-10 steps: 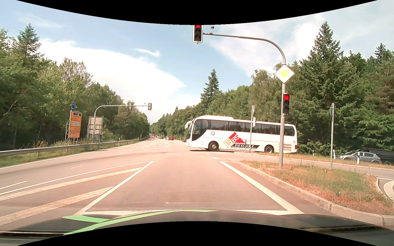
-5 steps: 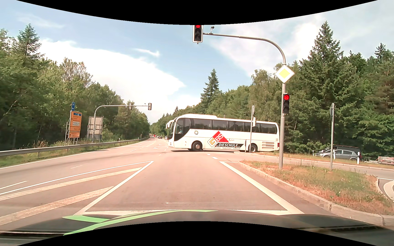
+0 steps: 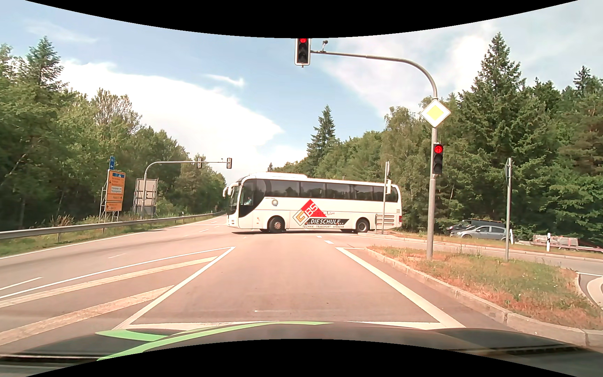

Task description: Follow the waypoints while adhering to traffic rules and regulations

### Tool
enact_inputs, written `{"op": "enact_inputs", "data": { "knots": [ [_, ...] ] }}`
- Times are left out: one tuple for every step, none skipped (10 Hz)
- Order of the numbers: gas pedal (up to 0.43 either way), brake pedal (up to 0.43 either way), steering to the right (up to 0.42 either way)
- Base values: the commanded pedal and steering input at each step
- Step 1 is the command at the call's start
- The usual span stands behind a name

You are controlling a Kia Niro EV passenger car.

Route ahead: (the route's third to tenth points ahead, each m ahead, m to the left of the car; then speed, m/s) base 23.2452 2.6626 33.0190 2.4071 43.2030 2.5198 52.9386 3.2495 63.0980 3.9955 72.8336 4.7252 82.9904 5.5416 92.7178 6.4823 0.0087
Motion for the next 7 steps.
{"op": "enact_inputs", "data": {
  "knots": [
    [0.0,0.268,-0.02],
    [0.0,0.274,-0.02],
    [0.0,0.268,-0.02],
    [0.0,0.268,-0.02],
    [0.0,0.268,-0.02],
    [0.0,0.268,-0.02],
    [0.0,0.268,-0.02]
  ]
}}
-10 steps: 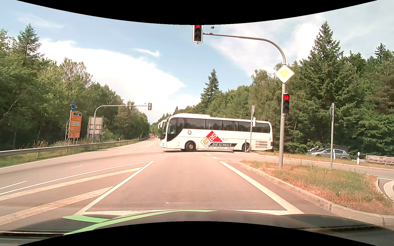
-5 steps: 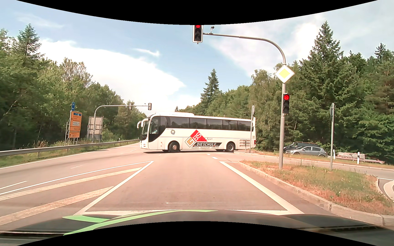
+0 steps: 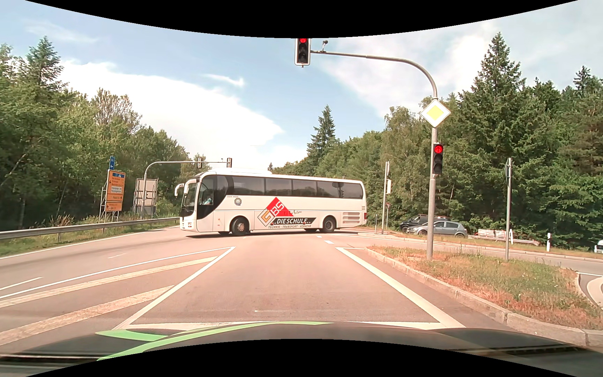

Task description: Follow the waypoints while adhering to traffic rules and regulations

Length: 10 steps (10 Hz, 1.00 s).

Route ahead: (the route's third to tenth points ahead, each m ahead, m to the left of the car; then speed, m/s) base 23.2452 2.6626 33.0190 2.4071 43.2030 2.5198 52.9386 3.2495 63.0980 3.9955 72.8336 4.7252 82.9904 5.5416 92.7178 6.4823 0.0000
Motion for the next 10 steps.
{"op": "enact_inputs", "data": {
  "knots": [
    [0.0,0.268,-0.02],
    [0.0,0.268,-0.02],
    [0.0,0.268,-0.02],
    [0.0,0.268,-0.02],
    [0.0,0.268,-0.02],
    [0.0,0.274,-0.02],
    [0.0,0.274,-0.02],
    [0.0,0.268,-0.02],
    [0.0,0.268,-0.02],
    [0.0,0.274,-0.02]
  ]
}}
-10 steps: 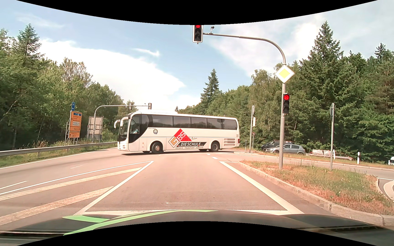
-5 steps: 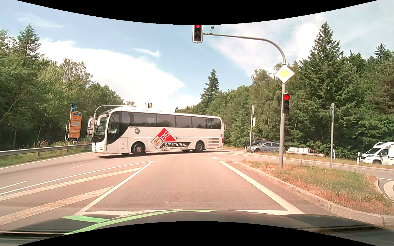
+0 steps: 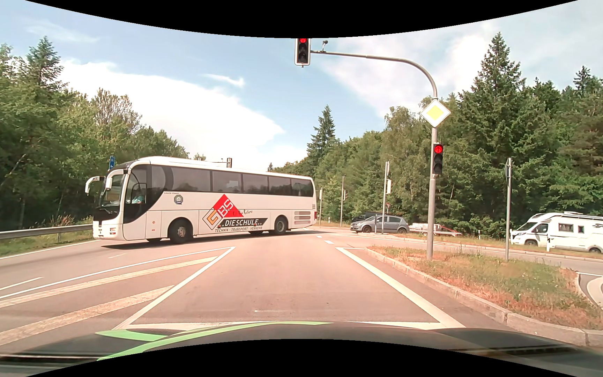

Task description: Follow the waypoints while adhering to traffic rules and regulations

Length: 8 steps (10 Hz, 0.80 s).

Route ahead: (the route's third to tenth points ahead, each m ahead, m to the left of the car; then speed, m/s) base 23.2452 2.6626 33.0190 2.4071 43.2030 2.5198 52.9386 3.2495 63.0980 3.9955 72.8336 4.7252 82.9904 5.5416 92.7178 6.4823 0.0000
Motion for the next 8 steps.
{"op": "enact_inputs", "data": {
  "knots": [
    [0.0,0.268,-0.02],
    [0.0,0.274,-0.02],
    [0.0,0.268,-0.02],
    [0.0,0.268,-0.02],
    [0.0,0.268,-0.02],
    [0.0,0.268,-0.02],
    [0.0,0.268,-0.02],
    [0.0,0.268,-0.02]
  ]
}}
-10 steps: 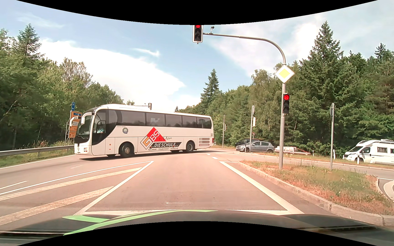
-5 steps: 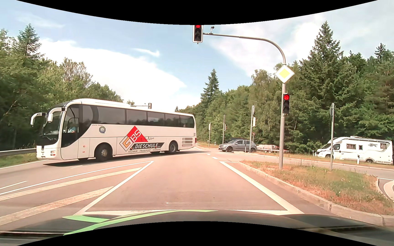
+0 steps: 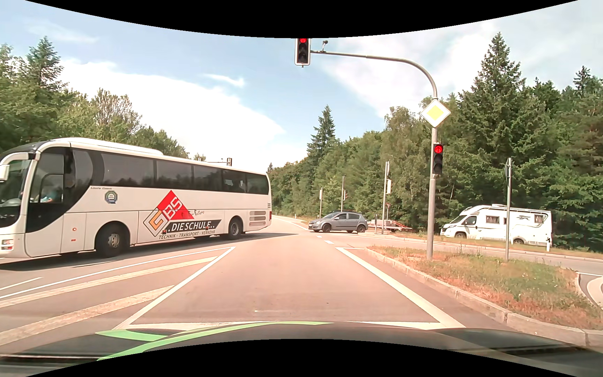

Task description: Follow the waypoints while adhering to traffic rules and regulations

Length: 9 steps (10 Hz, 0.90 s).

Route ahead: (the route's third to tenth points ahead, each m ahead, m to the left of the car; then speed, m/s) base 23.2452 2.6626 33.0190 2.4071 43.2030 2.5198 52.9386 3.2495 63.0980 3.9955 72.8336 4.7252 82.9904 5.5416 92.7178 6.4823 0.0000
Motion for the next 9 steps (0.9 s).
{"op": "enact_inputs", "data": {
  "knots": [
    [0.0,0.268,-0.02],
    [0.0,0.274,-0.02],
    [0.0,0.268,-0.02],
    [0.0,0.268,-0.02],
    [0.0,0.268,-0.02],
    [0.0,0.268,-0.02],
    [0.0,0.274,-0.02],
    [0.0,0.274,-0.02],
    [0.0,0.268,-0.02]
  ]
}}
